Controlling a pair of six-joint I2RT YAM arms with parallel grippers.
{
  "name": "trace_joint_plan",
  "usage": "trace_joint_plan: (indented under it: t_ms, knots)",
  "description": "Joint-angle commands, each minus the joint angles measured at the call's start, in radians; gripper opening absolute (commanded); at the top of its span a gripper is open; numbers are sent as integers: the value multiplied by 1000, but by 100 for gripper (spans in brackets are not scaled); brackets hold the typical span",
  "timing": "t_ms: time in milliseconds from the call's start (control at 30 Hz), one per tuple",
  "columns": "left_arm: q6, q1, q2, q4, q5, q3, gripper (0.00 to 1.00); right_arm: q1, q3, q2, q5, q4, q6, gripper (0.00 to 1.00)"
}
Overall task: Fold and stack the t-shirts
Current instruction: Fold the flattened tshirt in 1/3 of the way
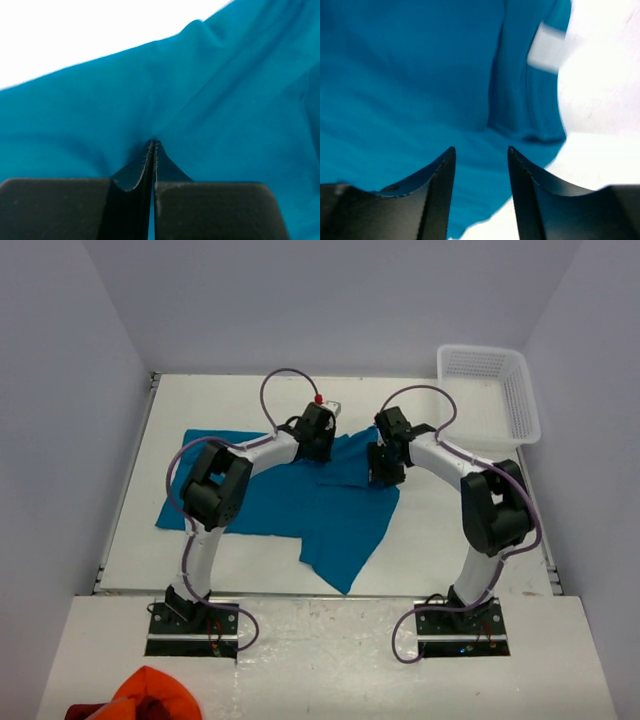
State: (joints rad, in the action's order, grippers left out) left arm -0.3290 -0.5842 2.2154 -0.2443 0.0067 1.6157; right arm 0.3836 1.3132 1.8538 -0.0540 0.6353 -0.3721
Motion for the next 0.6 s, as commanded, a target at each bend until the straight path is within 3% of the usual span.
trace_joint_plan:
  t_ms: [0, 167, 367, 567]
  knots:
    - [-1, 21, -146, -38, -129, -97, 0, 53, -70, -173, 75, -37, -45, 48]
    - [-19, 46, -350, -139, -295, -192, 0, 147, -235, -376, 102, -45, -79, 55]
    - [-62, 58, -529, -171, -379, -330, 2, 282, -423, -554, 88, -34, -154, 56]
    - [-154, 156, -654, -138, -251, -526, 0, 526, -568, -587, 95, -71, -292, 51]
